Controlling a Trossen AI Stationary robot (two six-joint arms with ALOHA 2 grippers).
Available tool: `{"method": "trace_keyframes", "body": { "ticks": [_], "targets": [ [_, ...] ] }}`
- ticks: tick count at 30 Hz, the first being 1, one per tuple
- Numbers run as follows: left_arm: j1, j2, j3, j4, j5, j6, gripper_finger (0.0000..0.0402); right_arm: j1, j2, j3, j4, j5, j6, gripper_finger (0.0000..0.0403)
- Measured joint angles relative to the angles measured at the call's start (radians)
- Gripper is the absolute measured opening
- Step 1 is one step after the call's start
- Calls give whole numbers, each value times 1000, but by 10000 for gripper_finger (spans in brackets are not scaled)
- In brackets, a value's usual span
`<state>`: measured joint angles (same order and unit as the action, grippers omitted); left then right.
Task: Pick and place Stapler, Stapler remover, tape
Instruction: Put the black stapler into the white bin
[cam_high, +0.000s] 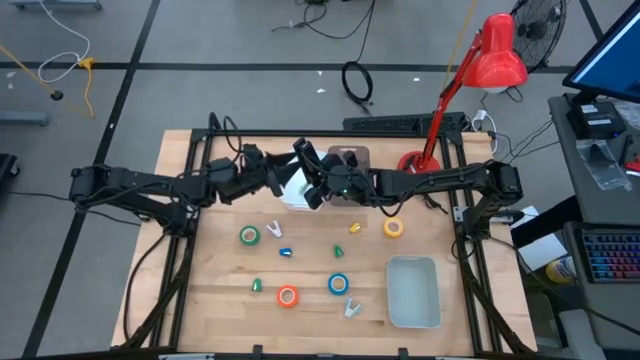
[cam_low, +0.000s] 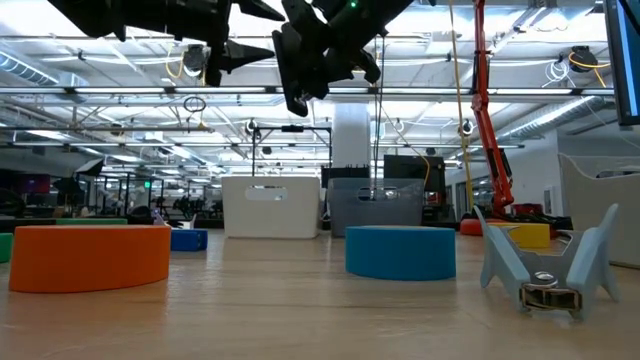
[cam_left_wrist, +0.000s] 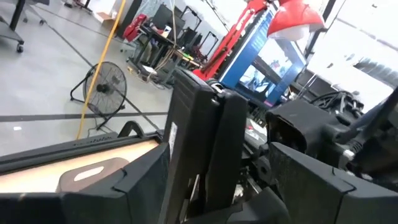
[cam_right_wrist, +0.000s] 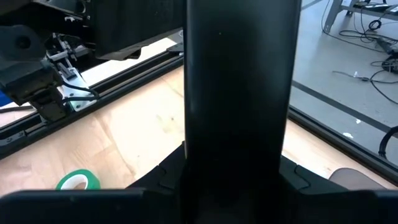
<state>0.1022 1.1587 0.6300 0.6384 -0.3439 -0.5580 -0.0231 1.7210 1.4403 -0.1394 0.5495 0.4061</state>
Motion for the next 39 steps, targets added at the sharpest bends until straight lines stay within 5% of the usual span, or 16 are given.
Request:
{"method": "trace_keyframes", "body": {
  "ticks": [19, 30, 39],
  "targets": [
    [-4, 0, 0, 8, 7, -19, 285, -3, 0, 0, -25, 0, -3, 121],
    [-4, -1, 0, 18, 81, 69, 395, -3, 0, 0, -25, 2, 1, 121],
    [-4, 0, 0, -14, 68, 188, 368, -2, 1, -1, 23, -7, 1, 121]
  ]
}}
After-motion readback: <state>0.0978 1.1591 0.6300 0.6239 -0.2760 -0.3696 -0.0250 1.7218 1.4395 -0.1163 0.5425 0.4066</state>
